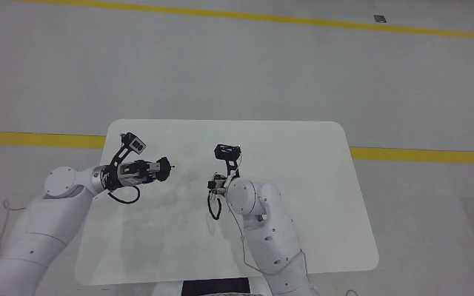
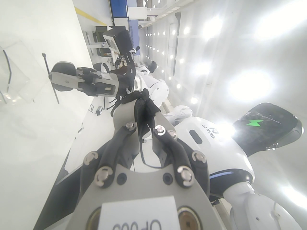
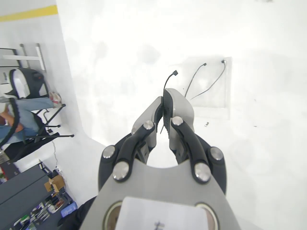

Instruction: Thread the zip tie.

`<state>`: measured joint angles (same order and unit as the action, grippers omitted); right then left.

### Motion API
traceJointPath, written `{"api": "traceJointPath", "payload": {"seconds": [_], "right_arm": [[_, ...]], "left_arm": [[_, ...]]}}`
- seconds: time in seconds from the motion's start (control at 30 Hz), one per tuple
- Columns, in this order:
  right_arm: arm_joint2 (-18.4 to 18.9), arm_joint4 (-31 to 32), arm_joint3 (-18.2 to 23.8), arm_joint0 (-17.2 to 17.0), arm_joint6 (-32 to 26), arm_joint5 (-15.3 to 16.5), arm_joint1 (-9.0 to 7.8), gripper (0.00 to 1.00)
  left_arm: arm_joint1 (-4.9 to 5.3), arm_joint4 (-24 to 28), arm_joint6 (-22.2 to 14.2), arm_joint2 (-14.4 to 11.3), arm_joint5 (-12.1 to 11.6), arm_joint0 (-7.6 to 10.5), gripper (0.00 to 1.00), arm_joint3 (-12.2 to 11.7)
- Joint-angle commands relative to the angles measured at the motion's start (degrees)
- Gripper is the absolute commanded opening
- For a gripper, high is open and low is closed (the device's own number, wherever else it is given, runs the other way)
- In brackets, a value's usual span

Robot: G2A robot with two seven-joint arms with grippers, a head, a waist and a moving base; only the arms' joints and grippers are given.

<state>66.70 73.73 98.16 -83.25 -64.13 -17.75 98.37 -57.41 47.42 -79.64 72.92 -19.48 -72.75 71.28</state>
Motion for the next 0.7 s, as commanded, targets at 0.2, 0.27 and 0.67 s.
{"api": "traceJointPath", "payload": {"seconds": [0.2, 0.27, 0.67], "right_arm": [[0.2, -2.0, 0.8, -1.5, 2.7, 1.5, -0.38, 0.00], [0.2, -2.0, 0.8, -1.5, 2.7, 1.5, -0.38, 0.00], [0.8, -7.8, 8.5, -7.0, 19.7, 4.0, -1.38, 0.00]], "left_arm": [[0.00, 0.0, 0.0, 0.0, 0.0, 0.00, 0.00, 0.0], [0.00, 0.0, 0.0, 0.0, 0.0, 0.00, 0.00, 0.0], [0.00, 0.0, 0.0, 0.0, 0.0, 0.00, 0.00, 0.0]]}}
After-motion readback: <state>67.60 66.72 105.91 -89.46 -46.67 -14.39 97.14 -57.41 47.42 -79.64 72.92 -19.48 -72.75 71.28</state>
